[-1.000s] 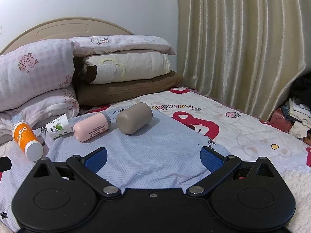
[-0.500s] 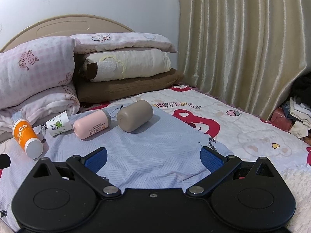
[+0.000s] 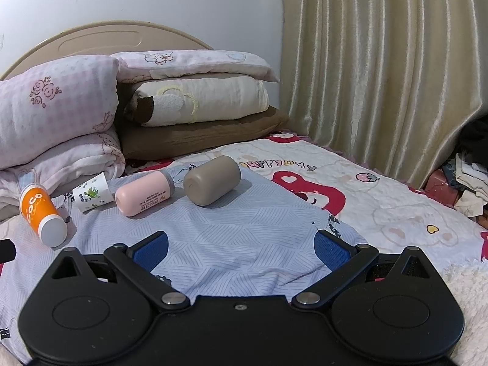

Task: Flip cup upright

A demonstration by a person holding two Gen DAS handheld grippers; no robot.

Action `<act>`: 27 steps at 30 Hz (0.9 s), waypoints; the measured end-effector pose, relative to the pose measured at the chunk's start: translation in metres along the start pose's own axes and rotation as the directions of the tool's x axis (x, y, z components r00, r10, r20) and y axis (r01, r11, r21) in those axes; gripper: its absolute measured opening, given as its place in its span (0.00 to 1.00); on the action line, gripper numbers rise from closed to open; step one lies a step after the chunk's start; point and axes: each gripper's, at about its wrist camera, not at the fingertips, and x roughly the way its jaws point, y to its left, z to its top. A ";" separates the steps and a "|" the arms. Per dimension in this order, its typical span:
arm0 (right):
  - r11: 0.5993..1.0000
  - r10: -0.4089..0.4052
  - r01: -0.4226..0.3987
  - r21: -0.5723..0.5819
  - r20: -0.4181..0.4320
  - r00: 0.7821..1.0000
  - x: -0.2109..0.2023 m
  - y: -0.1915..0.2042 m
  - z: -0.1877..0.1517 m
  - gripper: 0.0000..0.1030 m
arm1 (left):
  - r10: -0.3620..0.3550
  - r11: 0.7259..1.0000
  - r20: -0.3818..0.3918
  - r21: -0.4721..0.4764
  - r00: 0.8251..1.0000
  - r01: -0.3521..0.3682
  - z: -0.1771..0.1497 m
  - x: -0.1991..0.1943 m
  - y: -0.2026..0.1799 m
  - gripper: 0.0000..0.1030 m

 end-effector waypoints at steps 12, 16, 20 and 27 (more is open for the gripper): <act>1.000 0.001 -0.001 -0.003 -0.001 1.000 0.000 0.001 -0.001 1.00 | -0.001 1.000 0.000 0.001 1.000 0.001 -0.001 0.001 -0.003 1.00; 1.000 0.001 -0.001 -0.003 -0.001 1.000 0.000 0.001 -0.001 1.00 | -0.002 1.000 0.000 0.001 1.000 0.002 -0.003 0.001 -0.004 1.00; 1.000 0.000 0.000 -0.009 -0.005 1.000 0.001 0.002 -0.001 1.00 | -0.004 1.000 -0.003 -0.003 1.000 0.004 -0.003 0.002 -0.005 1.00; 0.998 0.038 -0.041 -0.044 -0.059 0.998 0.006 0.007 0.000 1.00 | -0.030 0.999 -0.024 -0.039 0.999 0.029 -0.004 0.004 0.003 1.00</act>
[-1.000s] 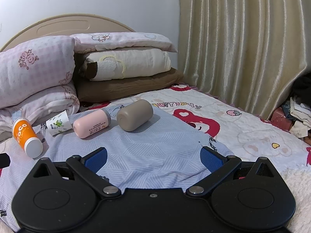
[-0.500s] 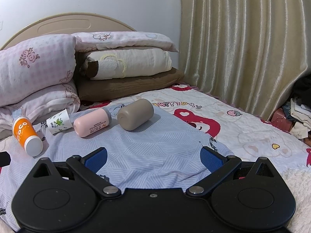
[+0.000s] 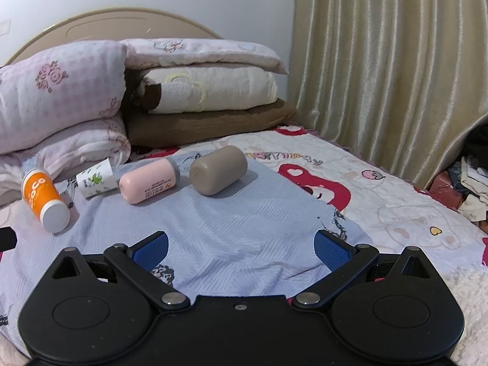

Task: Flip cup upright
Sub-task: 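Move the left tool toward the lying beige tumbler while the right tool approaches its end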

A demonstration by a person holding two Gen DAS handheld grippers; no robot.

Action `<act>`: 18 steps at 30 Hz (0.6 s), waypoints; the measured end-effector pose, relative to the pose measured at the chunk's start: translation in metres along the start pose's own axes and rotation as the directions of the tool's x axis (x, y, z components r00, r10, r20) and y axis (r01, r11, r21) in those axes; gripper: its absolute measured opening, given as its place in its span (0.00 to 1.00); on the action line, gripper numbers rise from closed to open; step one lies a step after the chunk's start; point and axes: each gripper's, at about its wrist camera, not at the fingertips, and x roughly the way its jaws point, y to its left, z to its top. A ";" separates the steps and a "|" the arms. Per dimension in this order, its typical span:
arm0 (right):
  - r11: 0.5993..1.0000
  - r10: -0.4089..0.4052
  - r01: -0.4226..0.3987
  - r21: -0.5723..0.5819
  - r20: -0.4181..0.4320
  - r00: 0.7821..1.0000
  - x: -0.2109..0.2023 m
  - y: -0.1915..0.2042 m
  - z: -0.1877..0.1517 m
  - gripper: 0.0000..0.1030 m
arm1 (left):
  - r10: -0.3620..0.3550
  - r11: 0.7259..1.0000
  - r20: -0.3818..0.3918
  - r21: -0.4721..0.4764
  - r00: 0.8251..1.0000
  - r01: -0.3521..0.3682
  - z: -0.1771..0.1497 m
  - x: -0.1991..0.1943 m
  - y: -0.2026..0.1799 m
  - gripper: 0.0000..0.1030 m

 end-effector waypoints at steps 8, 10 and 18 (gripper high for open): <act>0.959 0.260 -0.244 0.145 -0.103 0.960 0.007 -0.036 0.045 1.00 | -0.007 0.999 -0.100 0.045 0.995 0.011 0.006 0.027 -0.015 1.00; 0.928 0.342 -0.304 0.217 -0.167 0.925 0.022 -0.049 0.062 1.00 | -0.019 0.993 -0.115 0.114 0.993 0.032 0.014 0.035 -0.030 1.00; 0.885 0.397 -0.266 0.382 -0.322 0.859 0.128 -0.079 0.125 1.00 | -0.122 0.943 -0.193 0.284 0.974 0.174 0.051 0.099 -0.099 1.00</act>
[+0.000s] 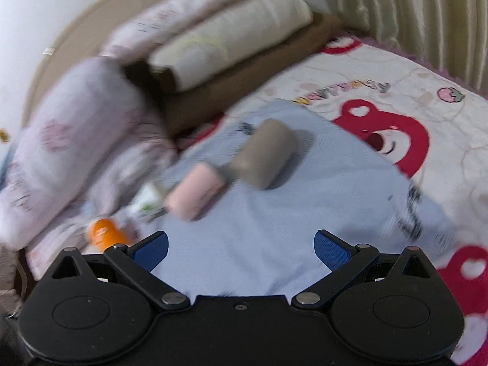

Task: Flip cup upright
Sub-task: 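Move the left tool toward the lying beige tumbler while the right tool approaches its end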

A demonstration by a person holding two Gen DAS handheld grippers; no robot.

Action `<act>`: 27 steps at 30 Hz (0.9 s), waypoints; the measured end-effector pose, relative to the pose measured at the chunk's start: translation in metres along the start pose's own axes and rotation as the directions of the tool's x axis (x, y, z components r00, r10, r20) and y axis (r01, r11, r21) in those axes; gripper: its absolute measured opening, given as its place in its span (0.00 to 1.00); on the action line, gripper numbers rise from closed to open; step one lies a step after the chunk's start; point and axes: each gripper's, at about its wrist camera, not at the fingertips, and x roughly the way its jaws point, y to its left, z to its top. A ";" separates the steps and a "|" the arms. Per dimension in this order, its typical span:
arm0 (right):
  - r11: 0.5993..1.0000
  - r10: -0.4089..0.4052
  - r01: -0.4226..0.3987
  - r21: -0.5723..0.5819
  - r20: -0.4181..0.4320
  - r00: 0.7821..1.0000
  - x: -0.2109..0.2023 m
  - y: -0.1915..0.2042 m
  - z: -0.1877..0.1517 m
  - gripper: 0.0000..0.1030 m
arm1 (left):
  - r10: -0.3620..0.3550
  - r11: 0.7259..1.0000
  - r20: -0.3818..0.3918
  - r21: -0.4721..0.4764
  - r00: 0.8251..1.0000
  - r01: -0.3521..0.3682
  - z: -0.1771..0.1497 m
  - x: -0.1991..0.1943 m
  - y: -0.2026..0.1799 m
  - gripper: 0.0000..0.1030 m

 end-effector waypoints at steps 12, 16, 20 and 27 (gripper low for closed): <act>0.921 0.204 -0.154 0.356 -0.107 0.973 0.095 -0.061 0.059 1.00 | -0.075 0.978 0.001 0.193 0.997 0.074 0.074 0.101 -0.039 0.98; 0.885 0.290 -0.234 0.402 -0.085 0.953 0.114 -0.082 0.052 1.00 | -0.099 0.955 -0.020 0.279 0.995 0.101 0.086 0.124 -0.057 0.98; 0.828 0.344 -0.265 0.494 -0.075 0.936 0.141 -0.096 0.057 1.00 | -0.116 0.938 -0.059 0.323 0.991 0.129 0.097 0.153 -0.069 0.97; 0.805 0.384 -0.296 0.514 -0.072 0.921 0.166 -0.105 0.068 1.00 | -0.134 0.888 -0.076 0.434 0.988 0.153 0.115 0.179 -0.085 0.97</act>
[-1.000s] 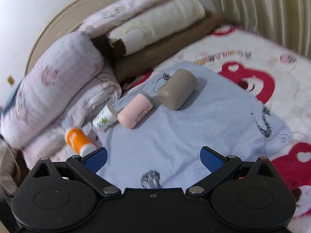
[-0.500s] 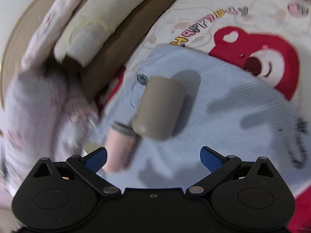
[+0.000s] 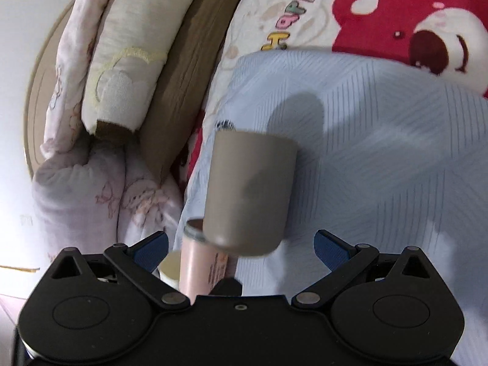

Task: Flip cup upright
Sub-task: 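Move the left tool toward the lying beige tumbler while the right tool approaches its end, then close the left gripper on the tumbler body while the right gripper grips its end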

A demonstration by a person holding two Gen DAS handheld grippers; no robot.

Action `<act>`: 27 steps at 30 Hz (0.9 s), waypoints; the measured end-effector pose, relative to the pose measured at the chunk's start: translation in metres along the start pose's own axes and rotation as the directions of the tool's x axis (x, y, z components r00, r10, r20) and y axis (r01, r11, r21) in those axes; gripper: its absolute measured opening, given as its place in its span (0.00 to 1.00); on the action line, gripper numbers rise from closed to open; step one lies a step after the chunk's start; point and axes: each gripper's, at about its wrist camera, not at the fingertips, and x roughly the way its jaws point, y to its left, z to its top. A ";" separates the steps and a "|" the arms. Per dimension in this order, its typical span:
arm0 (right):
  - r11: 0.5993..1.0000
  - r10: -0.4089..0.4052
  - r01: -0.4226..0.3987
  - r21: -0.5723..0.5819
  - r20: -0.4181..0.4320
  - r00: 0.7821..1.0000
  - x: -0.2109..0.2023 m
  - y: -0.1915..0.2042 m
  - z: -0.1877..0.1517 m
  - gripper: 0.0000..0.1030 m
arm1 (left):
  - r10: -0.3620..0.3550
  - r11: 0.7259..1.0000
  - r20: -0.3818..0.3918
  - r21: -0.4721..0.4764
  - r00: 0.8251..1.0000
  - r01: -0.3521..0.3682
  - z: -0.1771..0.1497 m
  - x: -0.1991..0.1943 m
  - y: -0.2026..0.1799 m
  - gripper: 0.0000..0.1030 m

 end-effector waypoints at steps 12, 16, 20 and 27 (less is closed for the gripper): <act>0.999 0.045 -0.046 0.029 0.006 0.999 0.016 -0.007 0.017 1.00 | -0.021 1.000 -0.064 0.004 0.998 0.021 0.006 0.040 0.014 0.97; 0.999 0.000 -0.001 0.043 0.025 1.000 0.018 -0.012 0.019 0.97 | -0.007 0.999 -0.121 0.042 0.993 0.012 0.008 0.053 0.012 0.97; 0.996 0.045 -0.047 0.082 0.021 0.999 0.019 -0.018 0.021 0.92 | -0.022 0.997 -0.173 0.073 0.985 0.035 0.002 0.060 0.007 0.80; 0.996 0.005 -0.008 0.084 0.030 1.000 0.029 -0.012 0.022 0.77 | 0.037 0.996 -0.172 0.089 0.984 -0.022 -0.004 0.056 -0.005 0.73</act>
